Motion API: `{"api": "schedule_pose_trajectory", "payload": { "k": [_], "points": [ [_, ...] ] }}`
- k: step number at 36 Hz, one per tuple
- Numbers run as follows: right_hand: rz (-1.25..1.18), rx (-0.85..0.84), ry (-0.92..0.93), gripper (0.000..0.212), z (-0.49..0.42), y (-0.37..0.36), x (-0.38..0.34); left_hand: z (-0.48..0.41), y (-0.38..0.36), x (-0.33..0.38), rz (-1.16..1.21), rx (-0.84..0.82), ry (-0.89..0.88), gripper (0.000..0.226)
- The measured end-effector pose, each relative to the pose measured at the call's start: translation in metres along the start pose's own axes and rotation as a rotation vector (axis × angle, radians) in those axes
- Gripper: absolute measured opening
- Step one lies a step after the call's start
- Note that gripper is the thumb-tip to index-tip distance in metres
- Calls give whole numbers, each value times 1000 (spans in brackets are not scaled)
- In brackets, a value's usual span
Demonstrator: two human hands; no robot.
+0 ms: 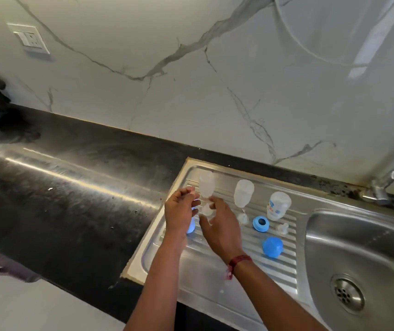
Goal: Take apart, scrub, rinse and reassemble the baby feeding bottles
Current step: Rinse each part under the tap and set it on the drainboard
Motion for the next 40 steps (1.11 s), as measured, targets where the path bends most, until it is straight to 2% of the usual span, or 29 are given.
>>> {"api": "schedule_pose_trajectory", "payload": {
  "k": [6,10,22,29,40],
  "points": [
    [-55,123,-32,35,22,51,28,35,-53,-11,-13,-121,-3,12],
    [-42,174,-88,41,42,89,63,62,-99,-26,-18,-196,14,19],
    [40,353,-239,41,105,224,183,163,-228,-102,-76,-388,112,16],
    [30,364,-354,45,136,278,253,210,-287,-142,-120,-441,163,16],
    [59,267,-381,36,149,324,320,240,-325,-166,-184,-441,172,13]
  ]
}}
Point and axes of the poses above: each hand's wrist, its own z-axis away from the middle knuckle, its own y-axis out of the back of the hand, x = y × z, the point moved 7 cm from there along -z, towards the middle knuckle, and after that the axes turned 2 degrees about z, right-handed, at the moved point
